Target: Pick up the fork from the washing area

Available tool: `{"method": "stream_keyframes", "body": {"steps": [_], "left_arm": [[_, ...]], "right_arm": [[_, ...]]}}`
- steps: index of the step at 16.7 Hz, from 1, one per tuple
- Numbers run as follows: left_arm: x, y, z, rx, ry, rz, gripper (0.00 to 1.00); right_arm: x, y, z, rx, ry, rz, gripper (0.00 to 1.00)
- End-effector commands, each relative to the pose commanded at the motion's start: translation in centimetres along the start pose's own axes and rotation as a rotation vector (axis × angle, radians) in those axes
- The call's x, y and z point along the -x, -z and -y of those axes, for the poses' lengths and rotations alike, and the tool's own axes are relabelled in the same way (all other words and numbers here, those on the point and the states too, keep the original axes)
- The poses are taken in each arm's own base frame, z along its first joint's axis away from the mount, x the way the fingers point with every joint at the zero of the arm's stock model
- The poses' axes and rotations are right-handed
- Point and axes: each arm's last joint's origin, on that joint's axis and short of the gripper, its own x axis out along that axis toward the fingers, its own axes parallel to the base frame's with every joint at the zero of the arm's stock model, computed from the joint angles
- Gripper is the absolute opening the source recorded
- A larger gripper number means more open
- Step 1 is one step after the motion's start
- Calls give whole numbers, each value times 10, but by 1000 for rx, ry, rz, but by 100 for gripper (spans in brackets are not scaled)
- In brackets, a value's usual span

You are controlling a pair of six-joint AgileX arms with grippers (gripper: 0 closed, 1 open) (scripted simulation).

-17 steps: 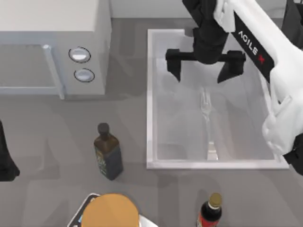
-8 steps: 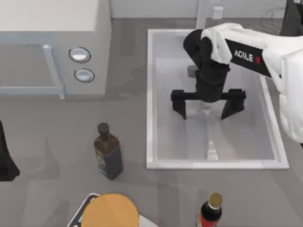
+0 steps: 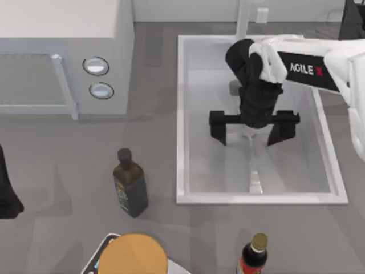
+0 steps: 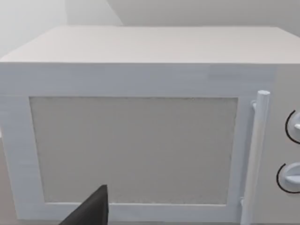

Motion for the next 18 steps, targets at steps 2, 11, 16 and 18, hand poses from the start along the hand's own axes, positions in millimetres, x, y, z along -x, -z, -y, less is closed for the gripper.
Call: {"method": "stream_keyframes", "body": {"steps": [2,11,16,18], "left_arm": [[0,0,0,0,0,0,100],[0,0,0,0,0,0,100],[0,0,0,0,0,0,100],[0,0,0,0,0,0,100]], "right_arm": [[0,0,0,0,0,0,100],[0,0,0,0,0,0,32],[0,0,0,0,0,0,0],[0,0,0,0,0,0,0]]}}
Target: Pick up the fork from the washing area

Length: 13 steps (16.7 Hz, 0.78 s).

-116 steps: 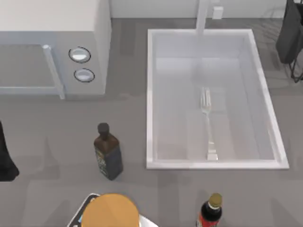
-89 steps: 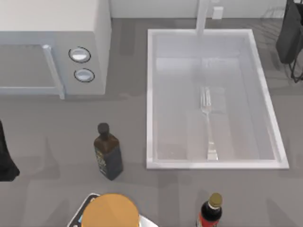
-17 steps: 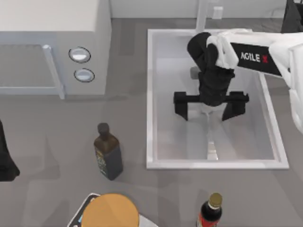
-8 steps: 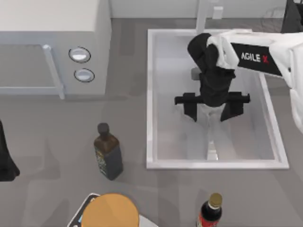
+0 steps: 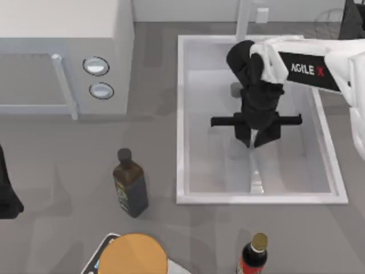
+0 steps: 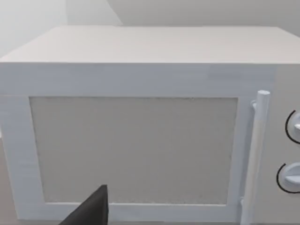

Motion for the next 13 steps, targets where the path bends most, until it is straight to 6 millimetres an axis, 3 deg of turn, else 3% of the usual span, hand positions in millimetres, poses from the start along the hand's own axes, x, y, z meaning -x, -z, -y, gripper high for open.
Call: {"method": "stream_keyframes", "body": {"steps": [5,6,9,13], "left_arm": [[0,0,0,0,0,0,100],[0,0,0,0,0,0,100],[0,0,0,0,0,0,100],[0,0,0,0,0,0,100]], "right_arm": [[0,0,0,0,0,0,0],[23,-5,0,10,0,49,0],[36,-8,-2,10,-3,56,0],[87,-13,-4,10,3,42,0]]}}
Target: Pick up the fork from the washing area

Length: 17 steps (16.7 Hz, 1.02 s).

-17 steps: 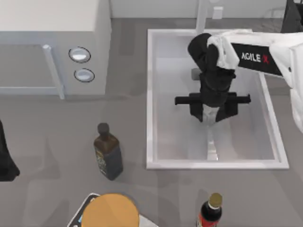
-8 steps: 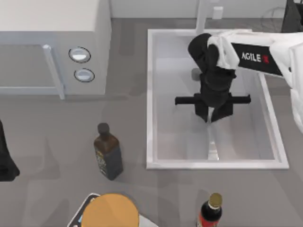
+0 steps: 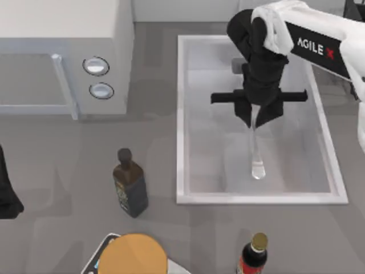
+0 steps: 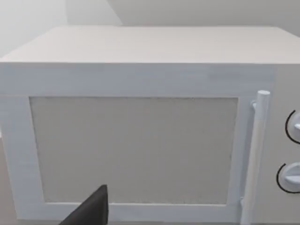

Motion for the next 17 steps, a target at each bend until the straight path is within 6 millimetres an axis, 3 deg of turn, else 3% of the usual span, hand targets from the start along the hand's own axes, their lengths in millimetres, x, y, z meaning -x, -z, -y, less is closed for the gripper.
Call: {"method": "stream_keyframes", "body": {"steps": [4,6,12,14,17], "left_arm": [[0,0,0,0,0,0,100],[0,0,0,0,0,0,100],[0,0,0,0,0,0,100],[0,0,0,0,0,0,100],[0,0,0,0,0,0,100]], "right_arm": [[63,2,3,0,3,-8,0],[83,4,4,0,-2,5,0],[88,4,8,0,-4,8,0],[99,6,26,-1,-5,11,0],[126,19,70,-2,-2,8,0]]}}
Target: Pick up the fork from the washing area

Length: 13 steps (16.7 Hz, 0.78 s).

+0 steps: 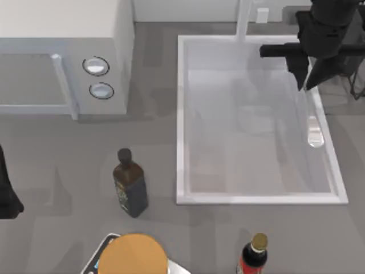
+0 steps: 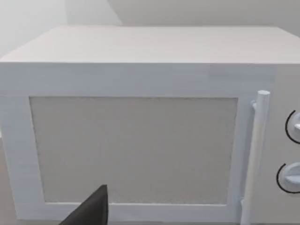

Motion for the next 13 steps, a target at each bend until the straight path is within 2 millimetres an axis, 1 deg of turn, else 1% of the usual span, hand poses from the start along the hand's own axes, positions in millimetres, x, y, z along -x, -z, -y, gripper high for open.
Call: {"method": "stream_keyframes", "body": {"steps": [2,4,7,9,10,11,13], "left_arm": [[0,0,0,0,0,0,100],[0,0,0,0,0,0,100],[0,0,0,0,0,0,100],[0,0,0,0,0,0,100],[0,0,0,0,0,0,100],[0,0,0,0,0,0,100],[0,0,0,0,0,0,100]], "right_arm": [[16,19,36,-1,5,-18,0],[29,45,71,-3,7,-39,0],[44,87,112,-6,4,-52,0],[50,108,130,-8,2,-50,0],[51,115,135,-8,1,-50,0],[52,120,139,-8,0,-50,0],[53,121,140,-8,0,-50,0]]}}
